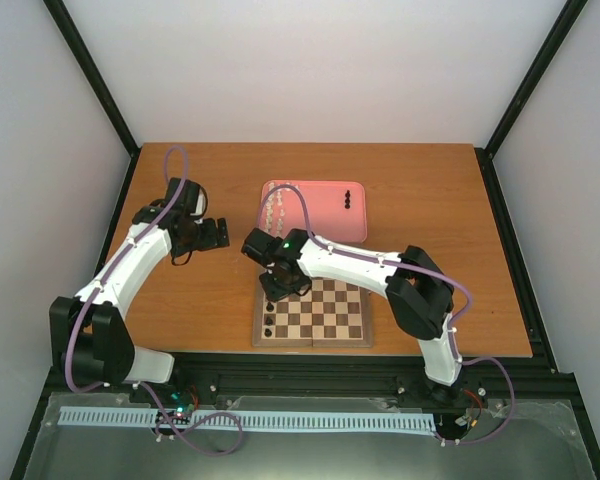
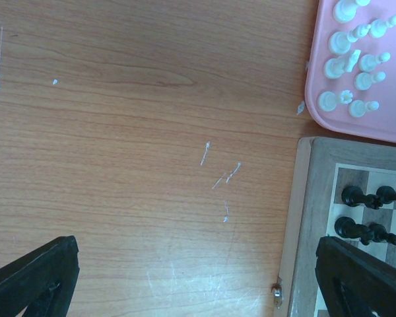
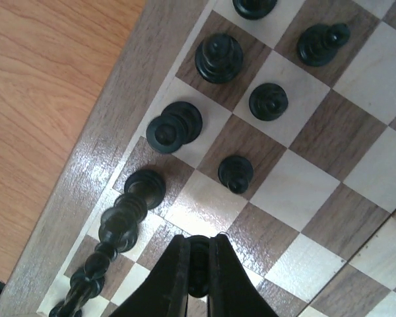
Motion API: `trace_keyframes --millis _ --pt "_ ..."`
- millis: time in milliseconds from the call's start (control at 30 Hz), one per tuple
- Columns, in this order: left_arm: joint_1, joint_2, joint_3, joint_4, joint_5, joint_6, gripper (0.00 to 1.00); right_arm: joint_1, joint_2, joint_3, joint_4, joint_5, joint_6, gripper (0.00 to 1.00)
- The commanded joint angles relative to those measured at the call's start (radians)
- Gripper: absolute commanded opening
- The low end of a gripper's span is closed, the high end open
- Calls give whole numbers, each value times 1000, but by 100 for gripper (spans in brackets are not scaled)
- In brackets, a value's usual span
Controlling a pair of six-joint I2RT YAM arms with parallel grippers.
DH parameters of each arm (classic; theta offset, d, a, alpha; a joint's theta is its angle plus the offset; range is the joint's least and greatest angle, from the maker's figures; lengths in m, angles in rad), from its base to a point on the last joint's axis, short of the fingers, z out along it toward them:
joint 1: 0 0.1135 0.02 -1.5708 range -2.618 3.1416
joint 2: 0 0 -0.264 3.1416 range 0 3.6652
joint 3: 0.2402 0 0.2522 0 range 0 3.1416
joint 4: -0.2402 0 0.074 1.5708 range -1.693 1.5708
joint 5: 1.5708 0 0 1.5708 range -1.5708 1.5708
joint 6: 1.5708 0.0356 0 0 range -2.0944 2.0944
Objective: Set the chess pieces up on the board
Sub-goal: Place the chess piece on the chessboard.
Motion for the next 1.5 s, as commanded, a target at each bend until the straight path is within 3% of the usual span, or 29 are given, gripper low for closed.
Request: trace_keyframes --millis 0,1467 --pt "3 -19 -7 6 9 -1 100 10 28 44 -17 -3 -17 3" --pt "3 -8 -9 11 -1 3 100 10 93 58 -38 10 -37 14"
